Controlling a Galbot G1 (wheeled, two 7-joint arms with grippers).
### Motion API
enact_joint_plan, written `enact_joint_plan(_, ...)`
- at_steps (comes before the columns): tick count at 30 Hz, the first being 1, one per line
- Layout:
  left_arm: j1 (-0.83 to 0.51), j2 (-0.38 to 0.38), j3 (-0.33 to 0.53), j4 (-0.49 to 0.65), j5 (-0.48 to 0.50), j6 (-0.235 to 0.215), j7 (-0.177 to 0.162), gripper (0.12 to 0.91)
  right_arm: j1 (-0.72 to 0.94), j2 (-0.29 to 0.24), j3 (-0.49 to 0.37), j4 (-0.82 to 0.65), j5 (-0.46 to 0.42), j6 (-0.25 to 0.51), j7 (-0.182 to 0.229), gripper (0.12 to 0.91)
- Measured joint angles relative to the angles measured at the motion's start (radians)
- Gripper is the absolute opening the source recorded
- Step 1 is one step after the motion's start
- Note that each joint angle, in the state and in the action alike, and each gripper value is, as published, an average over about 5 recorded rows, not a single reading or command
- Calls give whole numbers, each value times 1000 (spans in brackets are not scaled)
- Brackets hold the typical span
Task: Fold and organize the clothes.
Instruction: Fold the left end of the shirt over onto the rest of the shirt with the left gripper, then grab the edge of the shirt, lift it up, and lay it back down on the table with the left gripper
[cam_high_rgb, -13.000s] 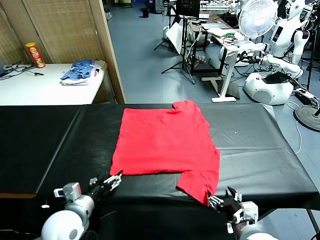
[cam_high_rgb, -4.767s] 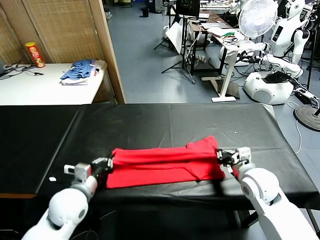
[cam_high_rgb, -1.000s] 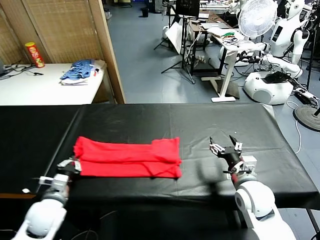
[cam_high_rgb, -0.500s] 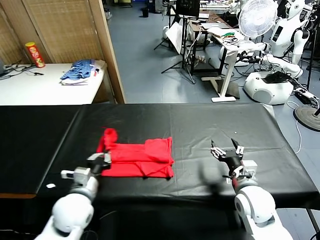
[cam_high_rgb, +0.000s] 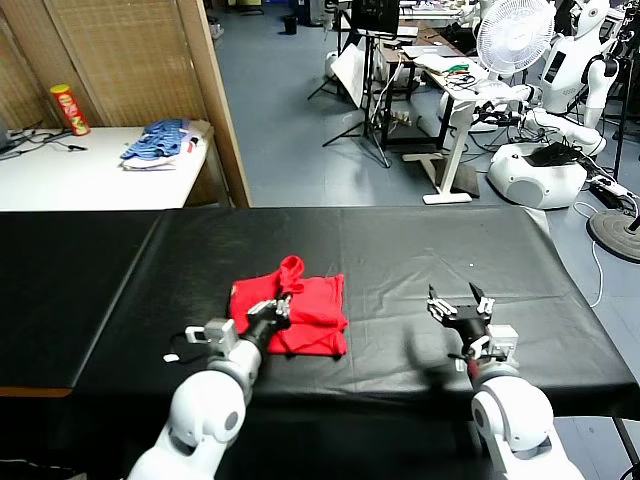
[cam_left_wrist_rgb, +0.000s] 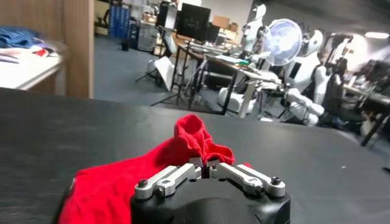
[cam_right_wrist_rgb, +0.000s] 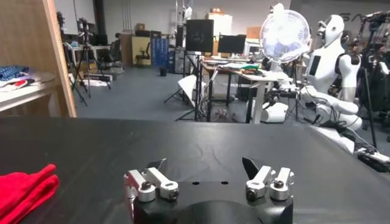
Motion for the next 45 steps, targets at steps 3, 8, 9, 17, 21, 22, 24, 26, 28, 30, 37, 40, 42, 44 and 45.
enact_joint_plan(3,-1,-31,10,9,7,-5,1,149,3,0,-5,-5,-3,-1,0,798)
enact_joint_plan(8,0,-75,22,27,32,-19,8,149,6,-1,-13,-10,-5,-2,-3,798)
enact_joint_plan(9,2,-81,23,30,37,-22,11,149,7,-1,-15,-12,-6,-2,-3,798)
enact_joint_plan(17,19,-114,27,43,58,-54,41,278,24,0,-45,-25,-10,-2,-18,798)
enact_joint_plan(21,26,-136,23,38,-16,-78,50,494,42,-3,-74,-35,-9,-2,-34,798)
enact_joint_plan(22,26,-142,19,35,-43,-83,49,544,47,-5,-82,-38,-8,-2,-40,798)
enact_joint_plan(24,26,-152,9,28,-91,-94,48,660,60,-11,-105,-45,-6,-1,-54,798)
enact_joint_plan(26,28,-155,-5,20,-116,-103,46,743,78,-17,-138,-54,-3,0,-71,798)
enact_joint_plan(28,35,-149,-22,12,-118,-112,45,779,100,-21,-180,-65,-2,1,-87,798)
enact_joint_plan(30,47,-134,-43,5,-96,-122,49,794,129,-19,-231,-79,-2,1,-100,798)
enact_joint_plan(37,114,-59,-141,8,-18,-138,67,798,262,20,-440,-159,-54,-19,-108,798)
enact_joint_plan(40,142,-45,-185,13,-9,-139,70,798,295,41,-504,-207,-135,-51,-81,798)
enact_joint_plan(42,154,-43,-210,17,-5,-141,72,798,301,54,-527,-239,-215,-56,-55,798)
enact_joint_plan(44,161,-42,-232,21,-4,-143,75,798,301,63,-540,-265,-299,-45,-36,798)
enact_joint_plan(45,163,-41,-240,24,-3,-144,77,798,300,67,-545,-276,-337,-37,-30,798)
